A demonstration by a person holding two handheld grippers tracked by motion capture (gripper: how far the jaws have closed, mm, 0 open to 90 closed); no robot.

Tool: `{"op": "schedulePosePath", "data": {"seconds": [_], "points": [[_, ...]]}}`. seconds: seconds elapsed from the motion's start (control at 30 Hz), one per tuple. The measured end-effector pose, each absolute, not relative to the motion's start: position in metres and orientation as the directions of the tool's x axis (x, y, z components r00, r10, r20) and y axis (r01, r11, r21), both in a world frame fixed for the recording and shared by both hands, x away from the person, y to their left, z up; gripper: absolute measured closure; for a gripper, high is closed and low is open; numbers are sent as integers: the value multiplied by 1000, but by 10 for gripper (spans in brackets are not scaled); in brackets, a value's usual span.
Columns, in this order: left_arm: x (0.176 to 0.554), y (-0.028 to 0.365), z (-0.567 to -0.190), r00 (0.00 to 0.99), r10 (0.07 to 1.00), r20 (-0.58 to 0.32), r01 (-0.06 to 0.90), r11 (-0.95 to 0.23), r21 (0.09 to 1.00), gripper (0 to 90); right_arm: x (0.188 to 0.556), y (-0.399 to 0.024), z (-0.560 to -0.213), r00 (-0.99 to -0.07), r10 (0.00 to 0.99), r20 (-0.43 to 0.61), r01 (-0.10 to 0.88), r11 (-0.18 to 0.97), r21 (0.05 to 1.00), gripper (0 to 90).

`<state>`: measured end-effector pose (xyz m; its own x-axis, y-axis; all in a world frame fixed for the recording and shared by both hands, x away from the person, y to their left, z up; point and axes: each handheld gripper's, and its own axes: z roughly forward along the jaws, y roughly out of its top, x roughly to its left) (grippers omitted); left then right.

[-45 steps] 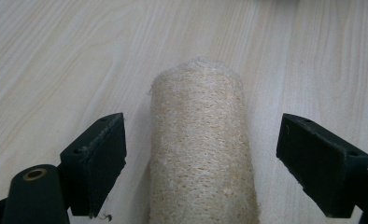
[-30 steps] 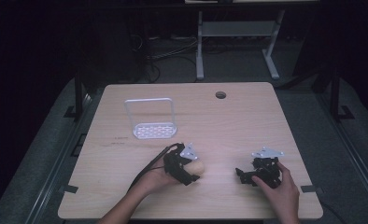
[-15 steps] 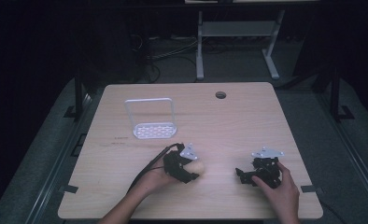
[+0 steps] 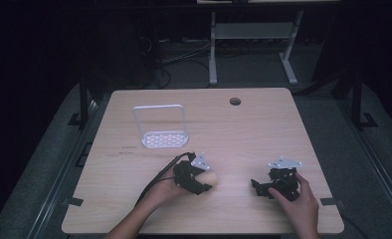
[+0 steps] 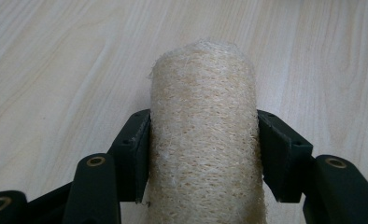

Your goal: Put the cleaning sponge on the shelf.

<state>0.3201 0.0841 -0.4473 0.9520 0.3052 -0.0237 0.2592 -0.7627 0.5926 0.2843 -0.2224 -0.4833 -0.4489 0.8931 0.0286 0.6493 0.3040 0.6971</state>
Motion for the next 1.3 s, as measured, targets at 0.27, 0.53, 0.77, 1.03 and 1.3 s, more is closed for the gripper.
{"op": "schedulePosePath", "data": {"seconds": [0.27, 0.53, 0.77, 1.03, 1.3], "points": [[322, 91, -442, 944, 329, -32, 281, -745, 606, 413, 284, -222, -483, -449, 893, 29, 649, 304, 698, 0], [324, 99, -439, 937, 348, -35, 296, -734, 611, 414, 284, -222, -483, -449, 893, 29, 650, 304, 697, 0], [327, 107, -435, 927, 373, -37, 312, -716, 624, 414, 284, -222, -483, -449, 893, 29, 650, 304, 697, 0], [331, 116, -431, 921, 389, -28, 320, -711, 626, 414, 284, -222, -483, -449, 893, 29, 649, 304, 697, 0], [334, 126, -427, 911, 412, -19, 332, -706, 625, 414, 284, -222, -483, -449, 893, 29, 650, 304, 697, 0]]}}
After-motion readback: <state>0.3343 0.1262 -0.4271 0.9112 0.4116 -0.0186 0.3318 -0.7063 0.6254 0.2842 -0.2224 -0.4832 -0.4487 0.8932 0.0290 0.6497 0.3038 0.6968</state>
